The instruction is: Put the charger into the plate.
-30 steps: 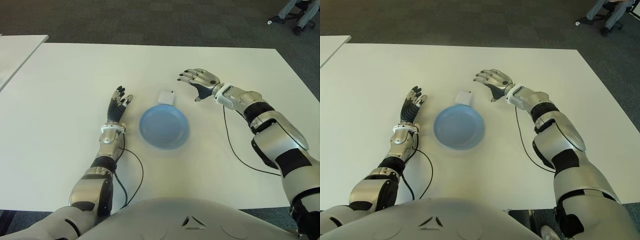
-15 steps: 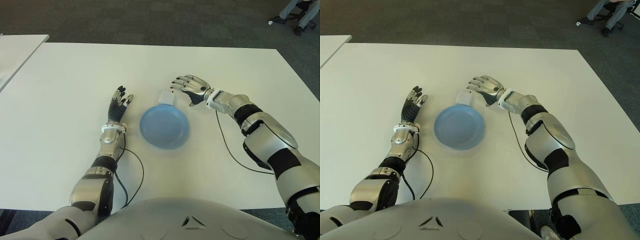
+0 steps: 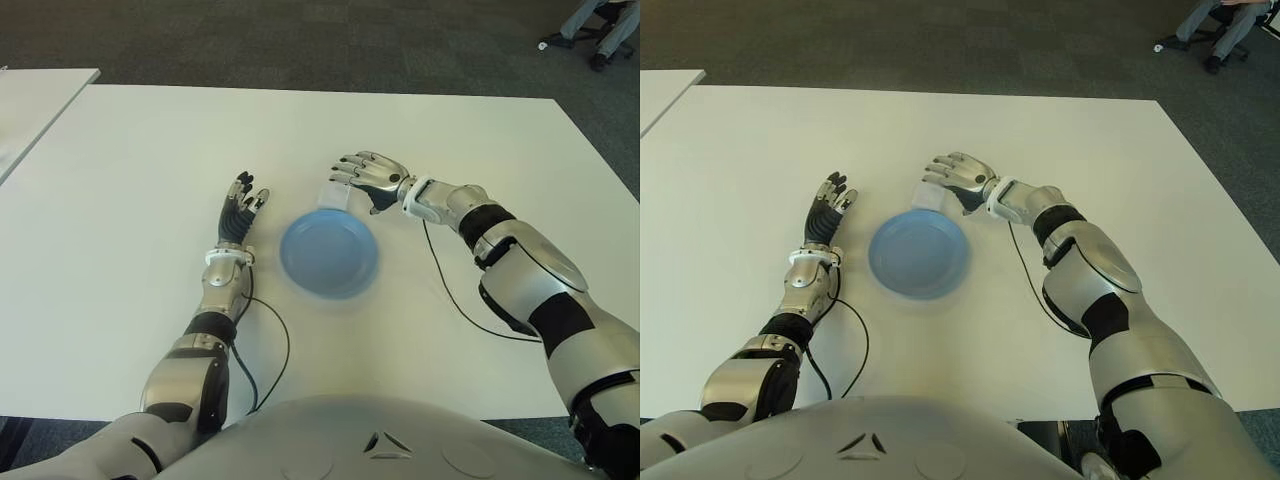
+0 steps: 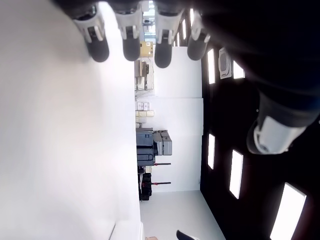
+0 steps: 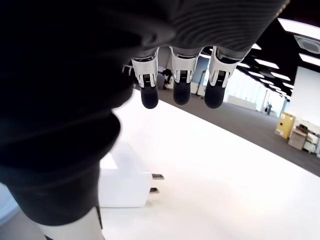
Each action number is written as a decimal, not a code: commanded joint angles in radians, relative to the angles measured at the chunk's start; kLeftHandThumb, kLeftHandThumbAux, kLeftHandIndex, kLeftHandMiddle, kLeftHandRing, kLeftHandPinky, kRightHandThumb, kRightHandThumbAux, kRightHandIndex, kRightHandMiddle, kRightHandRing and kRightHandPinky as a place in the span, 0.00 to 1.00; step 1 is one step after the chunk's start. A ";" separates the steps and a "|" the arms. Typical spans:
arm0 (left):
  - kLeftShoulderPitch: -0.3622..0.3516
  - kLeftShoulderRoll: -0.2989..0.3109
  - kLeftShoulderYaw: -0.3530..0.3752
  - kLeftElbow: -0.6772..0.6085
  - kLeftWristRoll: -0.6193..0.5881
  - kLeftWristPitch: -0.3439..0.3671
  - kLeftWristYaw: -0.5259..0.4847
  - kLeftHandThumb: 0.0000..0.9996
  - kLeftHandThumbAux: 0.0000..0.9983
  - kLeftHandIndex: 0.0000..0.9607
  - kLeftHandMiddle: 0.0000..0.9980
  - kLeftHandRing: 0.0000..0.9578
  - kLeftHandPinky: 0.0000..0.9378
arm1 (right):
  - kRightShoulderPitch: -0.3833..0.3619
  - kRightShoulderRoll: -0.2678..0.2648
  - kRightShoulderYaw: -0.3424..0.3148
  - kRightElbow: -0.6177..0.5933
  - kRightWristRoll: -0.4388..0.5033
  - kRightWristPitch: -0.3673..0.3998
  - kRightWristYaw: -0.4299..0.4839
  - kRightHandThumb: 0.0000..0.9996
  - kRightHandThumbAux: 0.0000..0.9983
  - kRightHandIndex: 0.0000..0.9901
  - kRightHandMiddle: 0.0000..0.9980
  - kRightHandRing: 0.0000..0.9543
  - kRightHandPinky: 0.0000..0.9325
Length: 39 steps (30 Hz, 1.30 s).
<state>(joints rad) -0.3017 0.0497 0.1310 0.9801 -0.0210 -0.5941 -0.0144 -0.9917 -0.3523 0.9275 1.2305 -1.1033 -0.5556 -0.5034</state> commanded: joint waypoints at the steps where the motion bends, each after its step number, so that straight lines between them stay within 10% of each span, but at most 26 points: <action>1: 0.057 -0.025 -0.015 0.034 0.009 0.049 0.006 0.00 0.51 0.05 0.11 0.08 0.07 | -0.010 0.020 0.019 0.005 -0.014 -0.008 0.009 0.48 0.88 0.00 0.03 0.00 0.00; 30: 0.075 -0.031 -0.028 -0.005 0.006 0.051 0.017 0.00 0.51 0.05 0.12 0.10 0.08 | 0.003 0.021 0.052 0.007 -0.018 -0.026 -0.018 0.43 0.88 0.01 0.05 0.02 0.00; 39: 0.077 -0.029 -0.030 -0.010 0.007 0.056 0.019 0.00 0.51 0.04 0.11 0.09 0.08 | 0.021 0.007 0.048 0.006 -0.005 -0.043 0.002 0.22 0.93 0.01 0.04 0.01 0.00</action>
<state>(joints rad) -0.2819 0.0331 0.1048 0.9358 -0.0190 -0.5829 -0.0009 -0.9892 -0.3366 0.9708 1.2340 -1.1036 -0.5814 -0.5160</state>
